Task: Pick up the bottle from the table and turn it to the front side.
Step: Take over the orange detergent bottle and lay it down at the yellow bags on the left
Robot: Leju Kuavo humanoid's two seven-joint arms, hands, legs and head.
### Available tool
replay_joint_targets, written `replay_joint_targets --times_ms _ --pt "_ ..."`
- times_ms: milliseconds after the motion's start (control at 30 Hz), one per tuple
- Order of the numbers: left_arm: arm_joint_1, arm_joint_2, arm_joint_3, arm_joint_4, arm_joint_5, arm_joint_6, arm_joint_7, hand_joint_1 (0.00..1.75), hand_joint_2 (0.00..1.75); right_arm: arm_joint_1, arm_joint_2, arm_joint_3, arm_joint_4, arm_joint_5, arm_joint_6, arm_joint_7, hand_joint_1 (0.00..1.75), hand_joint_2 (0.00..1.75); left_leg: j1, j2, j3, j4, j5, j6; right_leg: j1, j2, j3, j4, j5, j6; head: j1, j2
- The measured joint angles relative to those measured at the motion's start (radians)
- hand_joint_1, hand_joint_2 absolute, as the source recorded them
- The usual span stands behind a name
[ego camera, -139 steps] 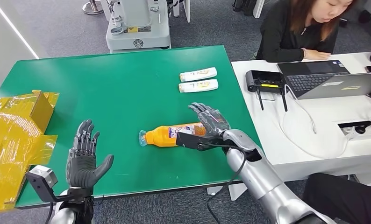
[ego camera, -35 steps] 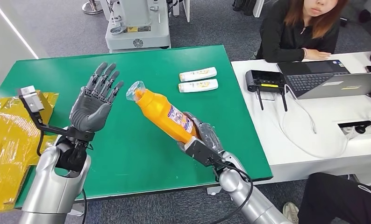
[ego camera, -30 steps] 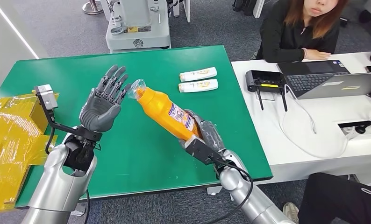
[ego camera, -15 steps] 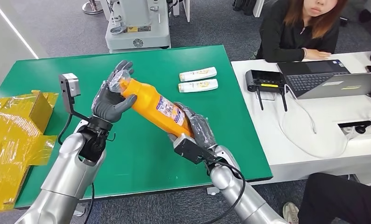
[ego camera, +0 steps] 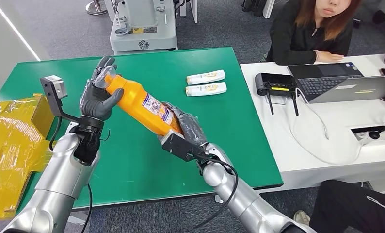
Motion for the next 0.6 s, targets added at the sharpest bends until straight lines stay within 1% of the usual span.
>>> replay_joint_targets --times_ms 67,167,267,433,600 --pt "0.001 0.001 0.006 0.006 0.033 -0.037 0.048 0.00 1.75 -0.033 0.010 0.010 0.056 0.014 -0.016 0.001 1.75 1.75 0.000 0.000 0.000 0.000 0.000 0.000 0.000 0.000 0.000 0.000 0.000 0.000 0.000 0.000" --pt "0.008 0.001 0.008 0.019 0.103 -0.118 0.134 0.00 1.75 -0.076 0.021 0.027 0.132 0.048 -0.047 0.007 1.75 1.75 0.000 0.000 0.000 0.000 0.000 0.000 0.000 0.000 0.000 0.000 0.000 0.000 0.000 0.000" --pt "0.014 0.005 0.008 0.035 0.160 -0.188 0.189 0.00 1.75 -0.107 0.027 0.037 0.190 0.077 -0.071 0.016 1.75 1.75 0.000 0.000 0.000 0.000 0.000 0.000 0.000 0.000 0.000 0.000 0.000 0.000 0.000 0.000" --pt "0.022 0.018 0.008 0.054 0.226 -0.278 0.225 0.00 1.75 -0.127 0.027 0.046 0.245 0.103 -0.076 0.019 1.75 1.75 0.000 0.000 0.000 0.000 0.000 0.000 0.000 0.000 0.000 0.000 0.000 0.000 0.000 0.000" --pt "0.031 0.026 0.007 0.055 0.253 -0.283 0.222 0.00 1.75 -0.128 0.028 0.047 0.270 0.116 -0.086 0.014 1.75 1.75 0.000 0.000 0.000 0.000 0.000 0.000 0.000 0.000 0.000 0.000 0.000 0.000 0.000 0.000"
